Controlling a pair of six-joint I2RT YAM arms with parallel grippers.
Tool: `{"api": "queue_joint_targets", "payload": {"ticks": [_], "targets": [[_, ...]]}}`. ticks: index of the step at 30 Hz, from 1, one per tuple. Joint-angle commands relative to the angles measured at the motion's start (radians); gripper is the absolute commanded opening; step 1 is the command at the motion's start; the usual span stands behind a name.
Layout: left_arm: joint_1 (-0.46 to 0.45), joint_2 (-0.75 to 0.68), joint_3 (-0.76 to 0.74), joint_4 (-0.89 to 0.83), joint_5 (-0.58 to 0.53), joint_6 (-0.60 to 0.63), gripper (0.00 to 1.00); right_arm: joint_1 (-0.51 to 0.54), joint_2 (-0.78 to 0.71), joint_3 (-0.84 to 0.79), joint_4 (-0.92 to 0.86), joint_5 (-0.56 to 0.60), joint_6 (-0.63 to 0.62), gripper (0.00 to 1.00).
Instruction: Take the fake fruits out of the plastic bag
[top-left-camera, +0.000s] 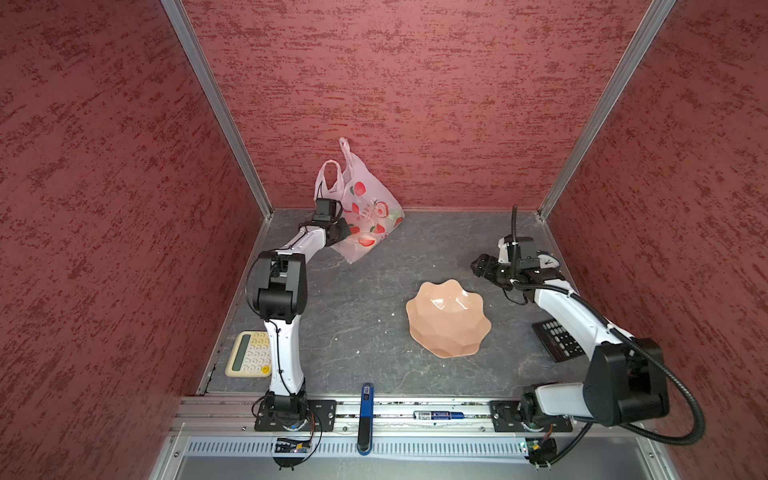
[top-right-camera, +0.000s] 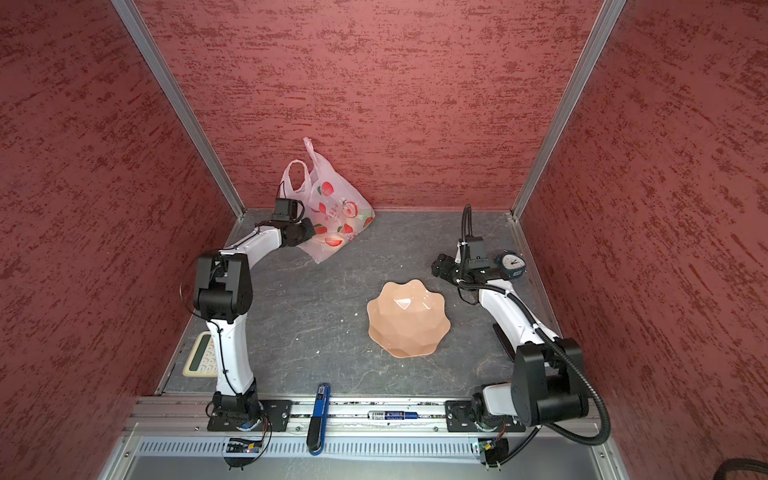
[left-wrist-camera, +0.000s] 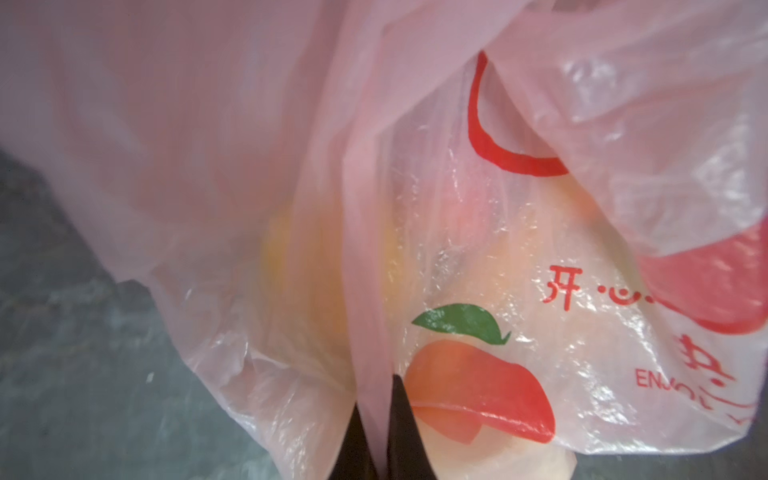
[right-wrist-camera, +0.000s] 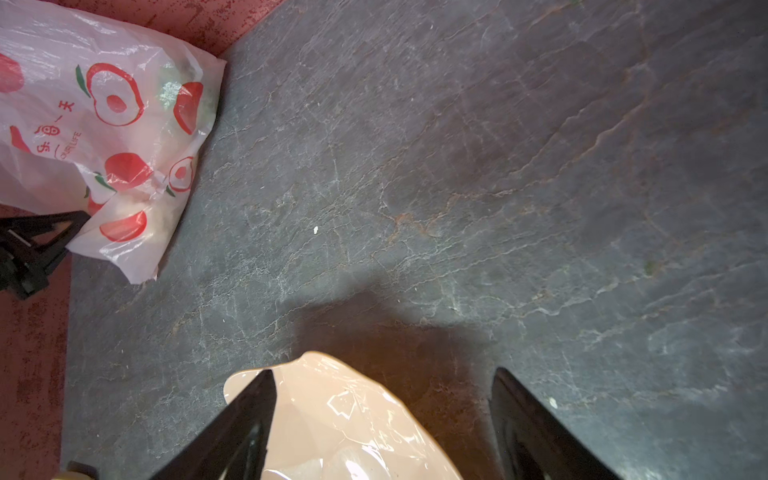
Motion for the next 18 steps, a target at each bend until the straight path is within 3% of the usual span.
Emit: {"api": "queue_joint_targets", "payload": {"ticks": [1,11,18], "targets": [[-0.025,-0.109,-0.152,0.068,0.029,-0.045,0.0,-0.006,0.022,0.032,0.059,-0.037,-0.022,0.81],[-0.129,-0.501,-0.584,0.059,-0.046,-0.081,0.0,0.0,0.02,0.007,0.108,-0.115,-0.039,0.79],[-0.164,-0.79,-0.779,-0.004,-0.143,-0.069,0.0,0.032,0.01,0.013,0.102,-0.13,-0.05,0.79]]}}
